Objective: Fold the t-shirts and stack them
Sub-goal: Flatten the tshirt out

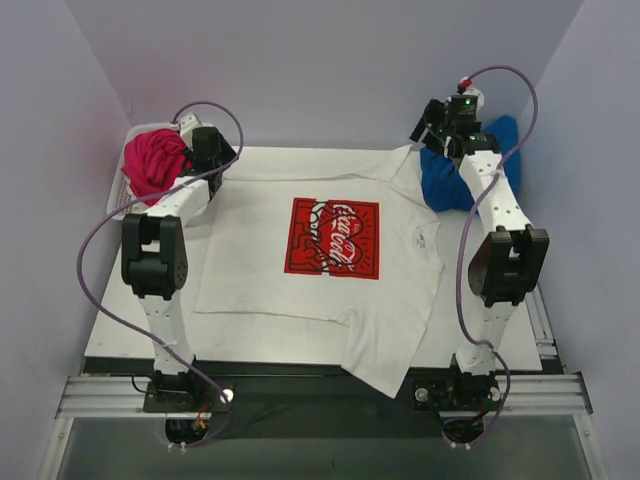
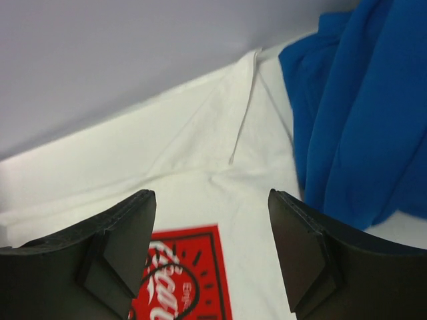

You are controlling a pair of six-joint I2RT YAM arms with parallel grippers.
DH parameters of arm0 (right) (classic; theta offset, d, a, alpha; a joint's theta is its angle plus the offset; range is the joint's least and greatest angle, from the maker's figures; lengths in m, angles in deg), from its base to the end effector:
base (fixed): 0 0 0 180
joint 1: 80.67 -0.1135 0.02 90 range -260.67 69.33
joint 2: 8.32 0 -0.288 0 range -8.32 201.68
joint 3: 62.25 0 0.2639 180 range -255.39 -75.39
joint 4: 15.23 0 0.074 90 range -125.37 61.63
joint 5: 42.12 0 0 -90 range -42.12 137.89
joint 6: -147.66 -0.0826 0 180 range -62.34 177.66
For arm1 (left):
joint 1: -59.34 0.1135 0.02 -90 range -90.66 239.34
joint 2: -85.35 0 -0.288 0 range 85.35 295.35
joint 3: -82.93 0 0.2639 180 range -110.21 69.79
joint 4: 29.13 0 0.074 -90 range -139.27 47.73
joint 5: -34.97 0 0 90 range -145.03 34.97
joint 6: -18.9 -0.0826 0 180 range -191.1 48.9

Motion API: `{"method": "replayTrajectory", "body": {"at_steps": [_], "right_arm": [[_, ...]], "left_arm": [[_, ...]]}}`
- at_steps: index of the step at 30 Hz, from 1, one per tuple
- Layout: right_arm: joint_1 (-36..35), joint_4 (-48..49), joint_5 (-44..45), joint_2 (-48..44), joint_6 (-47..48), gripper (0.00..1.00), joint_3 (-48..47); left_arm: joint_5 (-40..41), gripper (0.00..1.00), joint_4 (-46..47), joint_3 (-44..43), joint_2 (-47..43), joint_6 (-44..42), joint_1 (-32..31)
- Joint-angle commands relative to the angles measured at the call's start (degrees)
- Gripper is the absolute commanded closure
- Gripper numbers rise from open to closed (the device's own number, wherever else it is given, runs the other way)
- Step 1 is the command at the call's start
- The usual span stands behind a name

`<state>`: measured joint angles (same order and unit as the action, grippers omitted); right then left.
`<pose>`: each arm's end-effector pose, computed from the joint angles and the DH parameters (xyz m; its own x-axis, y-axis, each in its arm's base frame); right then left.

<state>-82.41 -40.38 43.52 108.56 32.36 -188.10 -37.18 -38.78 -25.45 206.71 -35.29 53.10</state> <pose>0.5606 0.0233 0.3680 -0.2959 0.4173 -0.8592 0.0257 0.9027 0.4296 0.5673 -0.0366 0.2414 -0.2062 -0.5377 -0.8175 -0.3680 0.8168 -0.4444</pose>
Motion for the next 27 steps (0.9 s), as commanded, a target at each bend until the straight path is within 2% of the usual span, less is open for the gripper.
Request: {"method": "replayTrajectory", "body": {"at_steps": [1, 3, 4, 8, 10, 11, 12, 16, 19, 22, 23, 27], "right_arm": [[-4.3, -9.1, 7.9, -10.1, -0.5, 0.32, 7.5], [-5.9, -10.8, 10.0, -13.8, -2.3, 0.32, 15.5], [-7.6, -11.2, 10.7, -17.6, -2.6, 0.33, 18.6], [-12.2, -12.7, 13.1, -28.2, -3.8, 0.35, 35.9], [-14.5, -13.0, 14.6, -34.9, -4.9, 0.36, 41.7], [-16.8, -13.5, 15.0, -37.1, -5.4, 0.36, 44.9], [-17.9, -14.0, 15.8, -41.0, -7.2, 0.36, 49.7], [-22.4, -16.0, 16.7, -49.4, -11.6, 0.36, 60.9], [-24.6, -16.9, 16.8, -53.5, -13.9, 0.36, 66.5], [-25.9, -17.3, 16.0, -55.1, -15.2, 0.37, 69.5], [-26.5, -17.3, 15.7, -55.0, -15.6, 0.37, 69.9], [-30.2, -18.2, 16.7, -53.1, -16.7, 0.37, 69.8]], "left_arm": [[-0.5, 0.35, -8.1, 6.3, -10.2, 2.7, -1.0], [-0.2, 0.35, -10.4, 10.5, -14.9, 3.6, -1.8], [-0.1, 0.35, -10.4, 15.7, -16.7, 4.1, -2.1], [1.3, 0.35, -11.8, 27.4, -26.7, 3.7, -3.4], [3.7, 0.35, -13.9, 31.2, -29.9, 4.7, -5.3], [8.7, 0.35, -14.6, 33.7, -32.7, 5.0, -6.5], [10.4, 0.35, -16.6, 34.2, -33.7, 5.5, -8.2], [11.7, 0.37, -21.2, 38.9, -38.6, 12.6, -9.7], [12.5, 0.41, -23.8, 46.9, -43.7, 16.8, -10.5], [16.9, 0.48, -26.5, 55.7, -50.2, 21.3, -10.4], [17.8, 0.53, -27.8, 57.1, -53.0, 21.6, -10.4], [21.2, 0.55, -33.6, 59.8, -58.2, 24.2, -10.2]]}}
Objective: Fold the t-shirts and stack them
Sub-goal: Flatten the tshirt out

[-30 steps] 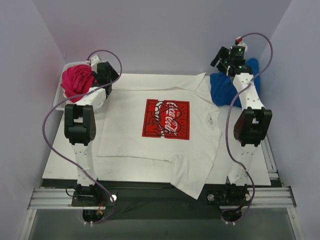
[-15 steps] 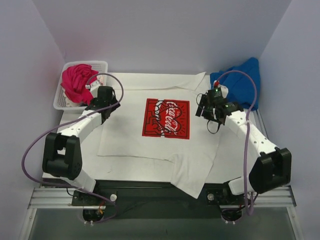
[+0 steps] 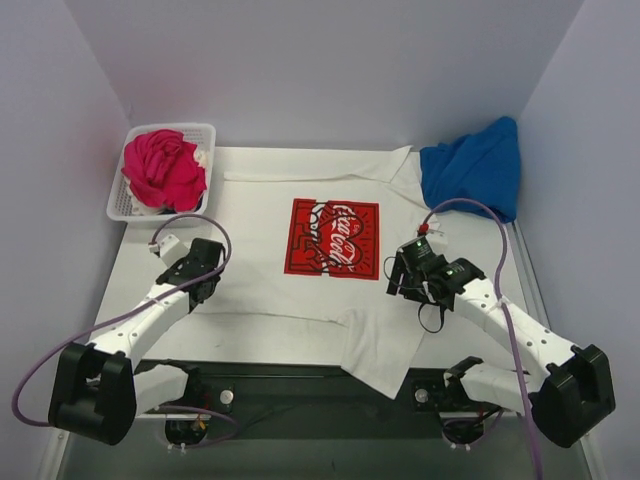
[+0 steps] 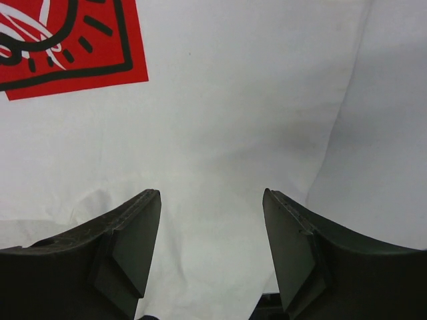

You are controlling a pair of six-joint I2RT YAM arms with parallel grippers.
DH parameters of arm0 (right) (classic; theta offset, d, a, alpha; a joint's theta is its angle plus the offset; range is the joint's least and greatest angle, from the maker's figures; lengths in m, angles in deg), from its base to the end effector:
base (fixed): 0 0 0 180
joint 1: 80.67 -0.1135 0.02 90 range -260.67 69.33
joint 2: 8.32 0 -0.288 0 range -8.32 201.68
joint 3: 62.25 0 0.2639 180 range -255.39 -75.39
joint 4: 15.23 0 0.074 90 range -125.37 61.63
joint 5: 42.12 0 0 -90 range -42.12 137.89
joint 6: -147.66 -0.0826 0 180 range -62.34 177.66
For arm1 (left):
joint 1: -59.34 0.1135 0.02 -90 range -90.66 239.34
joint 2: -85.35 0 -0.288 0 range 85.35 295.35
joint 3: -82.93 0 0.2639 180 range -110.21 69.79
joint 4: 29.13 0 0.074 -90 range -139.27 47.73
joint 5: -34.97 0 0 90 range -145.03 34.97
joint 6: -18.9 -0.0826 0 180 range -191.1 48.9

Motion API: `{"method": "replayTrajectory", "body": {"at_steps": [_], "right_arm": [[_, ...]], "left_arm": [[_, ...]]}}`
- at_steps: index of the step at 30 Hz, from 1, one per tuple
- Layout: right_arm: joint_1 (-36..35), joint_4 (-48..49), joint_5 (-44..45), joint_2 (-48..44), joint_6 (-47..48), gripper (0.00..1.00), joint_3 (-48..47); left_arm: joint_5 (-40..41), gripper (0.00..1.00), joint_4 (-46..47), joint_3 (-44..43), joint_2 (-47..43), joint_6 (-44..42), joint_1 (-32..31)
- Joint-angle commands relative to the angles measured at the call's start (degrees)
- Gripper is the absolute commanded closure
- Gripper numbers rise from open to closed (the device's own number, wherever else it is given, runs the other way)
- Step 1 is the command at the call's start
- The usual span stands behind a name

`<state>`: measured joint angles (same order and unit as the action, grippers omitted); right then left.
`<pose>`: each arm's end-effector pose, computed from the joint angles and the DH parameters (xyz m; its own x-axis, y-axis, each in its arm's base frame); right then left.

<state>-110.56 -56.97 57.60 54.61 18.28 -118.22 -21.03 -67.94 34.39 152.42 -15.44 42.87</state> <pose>0.2267 0.1142 0.2212 -0.7538 0.2880 -0.5906 0.1083 0.9410 0.3207 0.2384 -0.0223 0.1749 -0.4106 -0.5925 -0.6931 -0.6973 0.6938 -0.1800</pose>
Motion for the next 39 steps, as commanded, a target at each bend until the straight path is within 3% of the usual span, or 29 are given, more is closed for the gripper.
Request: {"method": "replayTrajectory", "body": {"at_steps": [1, 11, 18, 22, 32, 35, 39], "right_arm": [[-3.3, -2.2, 2.8, 1.1, -3.0, 0.37, -0.1], [-6.6, -2.5, 3.1, 5.2, -5.7, 0.38, 1.7], [-6.7, -2.5, 3.2, 7.5, -5.2, 0.37, 0.6], [-6.7, -2.5, 3.2, 7.6, -5.0, 0.37, 0.7], [-6.6, -2.6, 2.8, 7.6, -5.3, 0.37, 1.5], [-6.7, -2.9, 1.9, 7.4, -5.4, 0.37, 1.9], [-6.7, -4.8, 1.2, 6.5, -5.7, 0.37, 3.1]], "left_arm": [[5.3, 0.55, -5.2, 1.1, -4.5, 5.3, 0.1], [5.3, 0.64, -14.1, 6.4, -9.0, 11.4, 0.1], [4.9, 0.64, -12.9, 4.0, -4.2, 10.4, 0.4], [0.1, 0.62, -7.7, 4.5, -0.5, 9.1, 0.8], [-3.7, 0.59, -4.9, 5.1, 1.3, 7.4, 3.8], [-4.5, 0.70, -4.4, 5.2, 2.2, 7.0, 4.4], [-5.4, 0.96, -3.6, 5.6, 2.5, 6.5, 5.4]]}}
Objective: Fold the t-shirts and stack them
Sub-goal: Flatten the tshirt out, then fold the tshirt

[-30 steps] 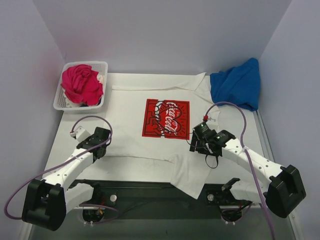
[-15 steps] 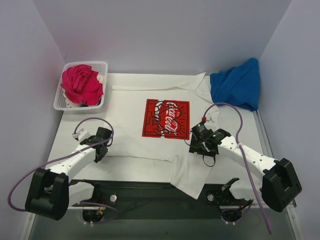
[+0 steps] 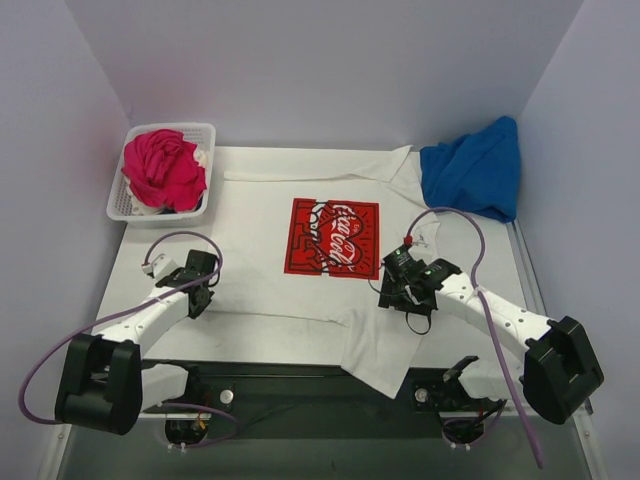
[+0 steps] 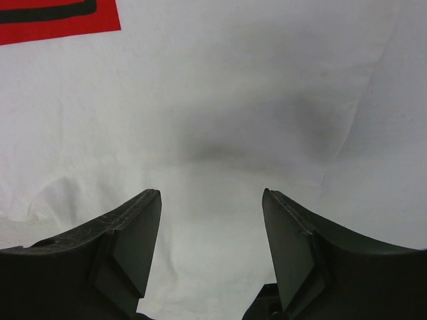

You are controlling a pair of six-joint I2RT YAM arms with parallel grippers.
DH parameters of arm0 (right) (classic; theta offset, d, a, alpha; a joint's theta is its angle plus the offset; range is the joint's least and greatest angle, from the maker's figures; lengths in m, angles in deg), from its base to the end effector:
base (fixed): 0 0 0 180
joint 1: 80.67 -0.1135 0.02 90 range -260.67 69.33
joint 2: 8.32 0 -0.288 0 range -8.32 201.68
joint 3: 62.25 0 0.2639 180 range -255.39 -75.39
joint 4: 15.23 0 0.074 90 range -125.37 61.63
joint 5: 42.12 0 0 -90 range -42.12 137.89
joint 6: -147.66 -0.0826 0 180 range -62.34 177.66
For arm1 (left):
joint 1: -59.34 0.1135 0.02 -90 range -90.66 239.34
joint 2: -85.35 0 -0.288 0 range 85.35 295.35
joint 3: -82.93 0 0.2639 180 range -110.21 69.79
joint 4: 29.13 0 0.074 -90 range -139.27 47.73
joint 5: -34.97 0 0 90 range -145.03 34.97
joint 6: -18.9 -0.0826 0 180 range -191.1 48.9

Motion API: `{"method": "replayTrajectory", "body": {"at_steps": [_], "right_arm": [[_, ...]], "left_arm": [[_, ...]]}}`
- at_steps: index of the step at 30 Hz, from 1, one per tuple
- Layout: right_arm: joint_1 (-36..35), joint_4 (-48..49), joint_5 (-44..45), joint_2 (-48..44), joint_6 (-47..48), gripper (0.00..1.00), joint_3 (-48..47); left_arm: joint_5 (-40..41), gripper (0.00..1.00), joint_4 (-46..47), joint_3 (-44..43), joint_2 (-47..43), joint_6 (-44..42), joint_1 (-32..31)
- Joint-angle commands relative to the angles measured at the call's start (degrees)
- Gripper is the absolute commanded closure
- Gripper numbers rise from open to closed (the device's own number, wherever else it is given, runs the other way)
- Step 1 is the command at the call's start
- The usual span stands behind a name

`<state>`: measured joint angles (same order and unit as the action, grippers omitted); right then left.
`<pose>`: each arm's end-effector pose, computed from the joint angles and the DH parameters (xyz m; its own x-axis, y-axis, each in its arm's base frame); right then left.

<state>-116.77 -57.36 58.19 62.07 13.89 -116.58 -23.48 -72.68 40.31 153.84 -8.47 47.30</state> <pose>0.2178 0.1405 0.1798 -0.8441 0.2268 -0.4858 0.1114 0.9606 0.2548 0.2072 0.0000 0.1311 -0.4190 -0.6844 -0.5966 -0.8141 0.5742 -0.0870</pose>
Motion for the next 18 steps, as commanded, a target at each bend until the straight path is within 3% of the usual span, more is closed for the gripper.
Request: {"method": "replayTrajectory", "body": {"at_steps": [1, 10, 18], "right_arm": [[-0.5, -4.8, 0.4, -1.3, -1.5, 0.37, 1.6], [-2.4, -9.2, -1.7, -5.1, -1.4, 0.37, 4.1], [-12.7, -15.6, 0.8, -9.4, -10.1, 0.34, 9.4]], "left_arm": [[-3.2, 1.00, 1.5, -0.2, 0.8, -0.5, 1.1], [-1.8, 1.00, -0.1, -2.4, -3.5, -2.3, 1.5], [-2.2, 1.00, 1.4, -3.9, -4.1, -3.2, 1.6]]}}
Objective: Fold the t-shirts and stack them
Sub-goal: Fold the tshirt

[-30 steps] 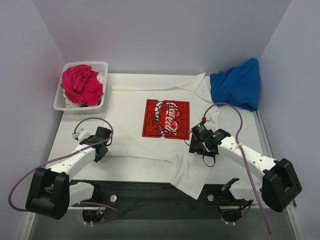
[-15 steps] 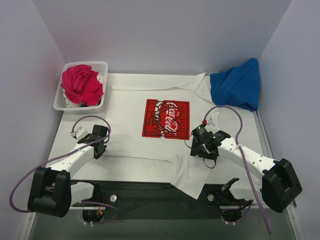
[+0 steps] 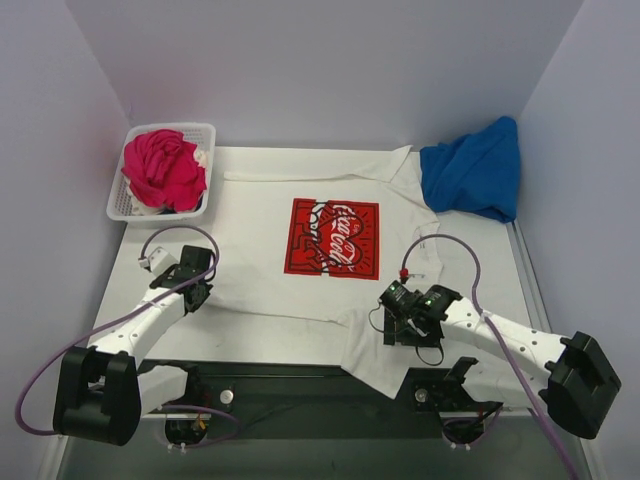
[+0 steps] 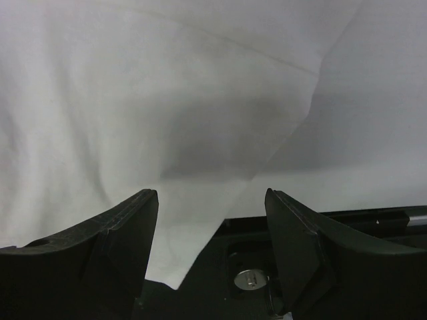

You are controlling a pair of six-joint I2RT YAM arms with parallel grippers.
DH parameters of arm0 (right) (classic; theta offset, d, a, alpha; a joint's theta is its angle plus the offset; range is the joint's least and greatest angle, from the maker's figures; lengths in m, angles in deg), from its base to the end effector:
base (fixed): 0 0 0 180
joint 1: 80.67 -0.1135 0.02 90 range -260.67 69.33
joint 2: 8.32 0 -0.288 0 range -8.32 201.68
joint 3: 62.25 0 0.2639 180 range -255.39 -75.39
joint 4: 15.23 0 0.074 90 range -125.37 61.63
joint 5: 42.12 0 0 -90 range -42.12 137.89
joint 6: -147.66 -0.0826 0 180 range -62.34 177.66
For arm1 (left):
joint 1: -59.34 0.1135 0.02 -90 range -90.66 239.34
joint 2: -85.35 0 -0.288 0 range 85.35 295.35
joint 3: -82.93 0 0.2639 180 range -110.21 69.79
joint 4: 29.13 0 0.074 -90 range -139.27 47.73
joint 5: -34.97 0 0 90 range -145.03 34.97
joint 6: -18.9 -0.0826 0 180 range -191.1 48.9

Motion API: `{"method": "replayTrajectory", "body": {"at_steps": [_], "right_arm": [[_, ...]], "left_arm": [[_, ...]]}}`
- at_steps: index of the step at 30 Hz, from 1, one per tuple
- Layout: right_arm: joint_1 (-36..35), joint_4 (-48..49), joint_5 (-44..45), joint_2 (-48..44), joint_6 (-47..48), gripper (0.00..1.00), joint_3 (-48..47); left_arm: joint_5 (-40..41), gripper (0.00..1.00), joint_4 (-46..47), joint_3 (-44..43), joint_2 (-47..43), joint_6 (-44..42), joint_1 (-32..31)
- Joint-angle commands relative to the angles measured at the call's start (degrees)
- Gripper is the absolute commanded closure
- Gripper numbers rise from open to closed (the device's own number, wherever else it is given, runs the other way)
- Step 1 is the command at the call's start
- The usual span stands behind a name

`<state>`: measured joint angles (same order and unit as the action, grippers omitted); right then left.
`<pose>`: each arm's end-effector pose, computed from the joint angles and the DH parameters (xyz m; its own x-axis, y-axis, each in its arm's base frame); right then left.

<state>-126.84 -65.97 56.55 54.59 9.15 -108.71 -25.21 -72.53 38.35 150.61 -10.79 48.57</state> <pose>0.1491 0.1373 0.1517 -0.9268 0.1039 -0.3609 0.0325 0.9796 0.1983 0.2140 0.0011 0.1509 -0.3930 -0.6925 -0.6050 -0.7930 0.5883 -0.1582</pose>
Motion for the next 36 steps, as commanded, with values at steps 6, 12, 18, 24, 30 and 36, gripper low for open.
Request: {"method": "replayTrajectory", "body": {"at_steps": [6, 12, 18, 24, 30, 36], "right_arm": [[-7.1, -7.1, 2.4, -7.3, -8.4, 0.32, 5.5], [-12.4, -4.7, 1.2, -14.7, -9.9, 0.37, 9.1], [-15.9, -1.8, 0.8, -9.2, -11.0, 0.48, 8.5], [-19.7, -1.7, 1.9, -3.3, -12.3, 0.55, 6.8], [-19.8, -1.2, 2.0, -4.4, -12.0, 0.58, 7.1], [-19.8, -0.6, 1.4, -5.3, -11.8, 0.90, 7.8]], "left_arm": [[-1.8, 1.00, 2.7, -2.0, 0.3, -1.4, 0.2], [-2.7, 1.00, 3.7, -1.9, 0.4, -1.8, 0.3], [-3.0, 1.00, 4.1, -1.9, 0.4, -1.9, 0.3], [-2.8, 1.00, 3.5, -2.0, 0.0, -2.3, 0.2], [-3.1, 1.00, 4.0, -2.0, 0.7, -2.5, 0.3], [-3.4, 1.00, 4.2, -2.1, 0.7, -2.7, 0.3]]}}
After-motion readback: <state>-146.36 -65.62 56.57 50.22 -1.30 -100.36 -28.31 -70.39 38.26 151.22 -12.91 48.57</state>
